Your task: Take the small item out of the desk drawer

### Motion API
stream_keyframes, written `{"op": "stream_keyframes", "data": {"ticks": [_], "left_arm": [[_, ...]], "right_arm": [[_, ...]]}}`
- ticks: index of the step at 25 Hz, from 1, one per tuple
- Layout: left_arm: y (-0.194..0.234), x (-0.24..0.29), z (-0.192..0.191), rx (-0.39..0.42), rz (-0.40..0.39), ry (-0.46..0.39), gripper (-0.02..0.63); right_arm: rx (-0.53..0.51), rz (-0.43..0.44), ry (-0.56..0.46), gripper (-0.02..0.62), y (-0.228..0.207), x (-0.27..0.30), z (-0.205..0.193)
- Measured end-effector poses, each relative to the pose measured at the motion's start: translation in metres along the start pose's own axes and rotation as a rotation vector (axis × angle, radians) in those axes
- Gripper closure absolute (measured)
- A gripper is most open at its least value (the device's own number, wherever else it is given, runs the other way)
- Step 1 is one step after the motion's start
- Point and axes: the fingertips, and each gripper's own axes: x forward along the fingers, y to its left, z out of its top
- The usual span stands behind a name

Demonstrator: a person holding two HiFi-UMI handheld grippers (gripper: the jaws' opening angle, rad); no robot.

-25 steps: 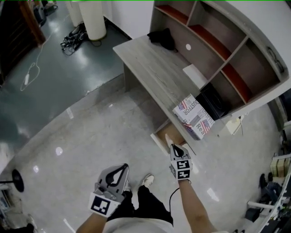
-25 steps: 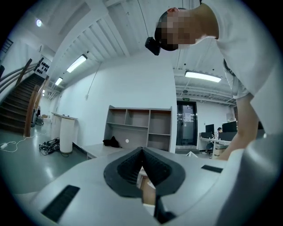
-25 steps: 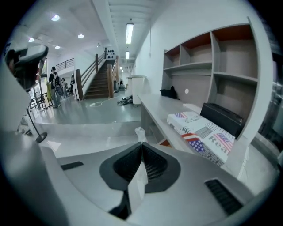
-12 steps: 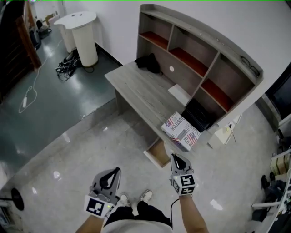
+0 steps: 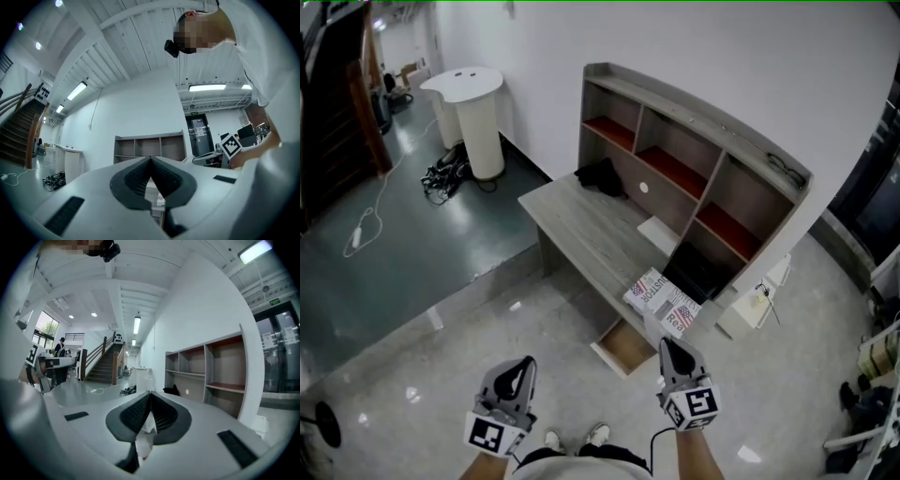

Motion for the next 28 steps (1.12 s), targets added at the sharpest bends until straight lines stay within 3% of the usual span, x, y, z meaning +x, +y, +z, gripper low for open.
{"op": "stream_keyframes", "data": {"ticks": [9,20,28], "left_arm": [[0.018,-0.013,0.022,0.018,0.091,-0.058,0.589],[0.019,-0.025,0.028,-0.024,0.143,-0.087,0.589],[0.029,-0.026,0.030,-0.021,0.152,-0.095,0.589]], "right_arm": [[0.004,-0.033,-0.120,0.571,-0.009,-0.052,0.050],[0.028,-0.159,-0.173,0.571,-0.046,-0.107,0.067],[0.008,-0.171,-0.187,0.571,-0.043,-0.106,0.075]]}}
